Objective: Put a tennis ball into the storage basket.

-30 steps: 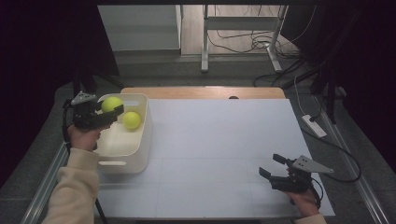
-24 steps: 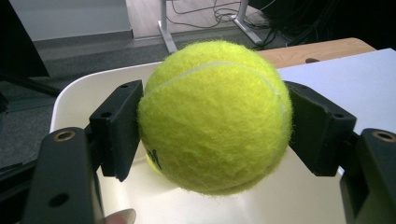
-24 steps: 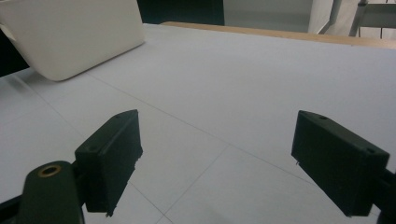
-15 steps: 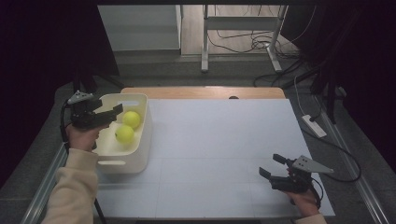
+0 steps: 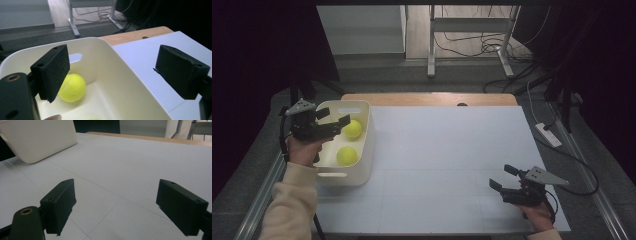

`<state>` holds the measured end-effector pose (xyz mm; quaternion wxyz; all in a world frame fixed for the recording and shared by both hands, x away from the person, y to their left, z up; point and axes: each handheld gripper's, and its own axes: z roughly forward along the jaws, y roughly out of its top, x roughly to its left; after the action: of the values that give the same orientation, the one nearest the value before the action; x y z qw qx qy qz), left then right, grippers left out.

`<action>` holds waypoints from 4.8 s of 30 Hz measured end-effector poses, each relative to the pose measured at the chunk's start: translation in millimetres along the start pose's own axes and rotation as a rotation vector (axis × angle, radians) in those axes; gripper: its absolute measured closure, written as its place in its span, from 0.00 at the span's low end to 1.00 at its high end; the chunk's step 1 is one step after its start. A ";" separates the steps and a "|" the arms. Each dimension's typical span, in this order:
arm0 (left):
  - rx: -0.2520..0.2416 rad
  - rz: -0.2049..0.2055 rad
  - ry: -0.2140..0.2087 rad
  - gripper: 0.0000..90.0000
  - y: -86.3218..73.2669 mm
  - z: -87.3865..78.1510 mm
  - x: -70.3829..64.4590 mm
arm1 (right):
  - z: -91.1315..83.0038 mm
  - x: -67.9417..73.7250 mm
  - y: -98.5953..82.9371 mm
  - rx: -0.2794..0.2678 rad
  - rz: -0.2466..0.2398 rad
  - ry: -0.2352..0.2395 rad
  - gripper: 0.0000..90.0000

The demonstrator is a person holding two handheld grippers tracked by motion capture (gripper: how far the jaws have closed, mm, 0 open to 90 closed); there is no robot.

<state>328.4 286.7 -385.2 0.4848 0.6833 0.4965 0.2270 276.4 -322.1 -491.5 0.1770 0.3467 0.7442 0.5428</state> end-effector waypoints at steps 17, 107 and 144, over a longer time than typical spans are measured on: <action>-0.029 0.042 -0.144 0.15 -1.5 -5.7 -23.1 | 2.3 -2.6 -0.1 0.001 0.005 0.003 0.18; 0.091 0.272 -0.500 0.14 -105.5 10.6 -141.7 | -0.4 1.2 -3.3 0.009 -0.003 0.007 0.18; 0.126 0.232 -0.456 0.15 -154.4 15.9 -109.9 | 3.7 4.8 -8.1 0.048 -0.027 0.024 0.18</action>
<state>225.8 186.7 -510.3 0.5114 0.7980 0.3059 0.0898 272.8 -317.5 -499.8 0.1672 0.3343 0.7638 0.5262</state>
